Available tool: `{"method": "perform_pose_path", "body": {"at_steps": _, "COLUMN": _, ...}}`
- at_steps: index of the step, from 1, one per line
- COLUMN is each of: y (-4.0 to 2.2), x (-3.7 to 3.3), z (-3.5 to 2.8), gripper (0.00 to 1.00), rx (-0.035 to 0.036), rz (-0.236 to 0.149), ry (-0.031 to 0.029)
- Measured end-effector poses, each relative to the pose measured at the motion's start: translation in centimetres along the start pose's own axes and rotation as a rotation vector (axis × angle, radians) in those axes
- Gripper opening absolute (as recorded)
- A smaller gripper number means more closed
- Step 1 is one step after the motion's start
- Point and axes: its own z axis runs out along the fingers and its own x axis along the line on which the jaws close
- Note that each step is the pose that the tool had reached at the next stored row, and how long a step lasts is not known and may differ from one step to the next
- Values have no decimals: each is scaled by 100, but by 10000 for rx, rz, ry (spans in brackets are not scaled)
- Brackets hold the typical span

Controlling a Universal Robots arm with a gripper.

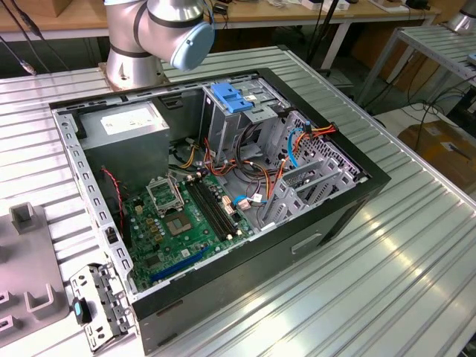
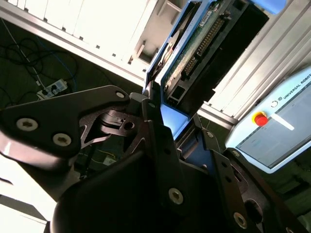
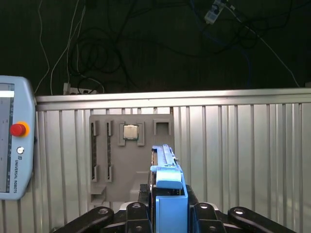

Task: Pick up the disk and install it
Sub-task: 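Pick up the disk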

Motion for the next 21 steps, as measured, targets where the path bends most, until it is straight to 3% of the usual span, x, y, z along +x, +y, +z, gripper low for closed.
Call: {"method": "perform_pose_path", "body": {"at_steps": 21, "y": -148, "x": 4, "z": 1, "gripper": 36, "rx": 0, "rz": 0, "ry": 0}}
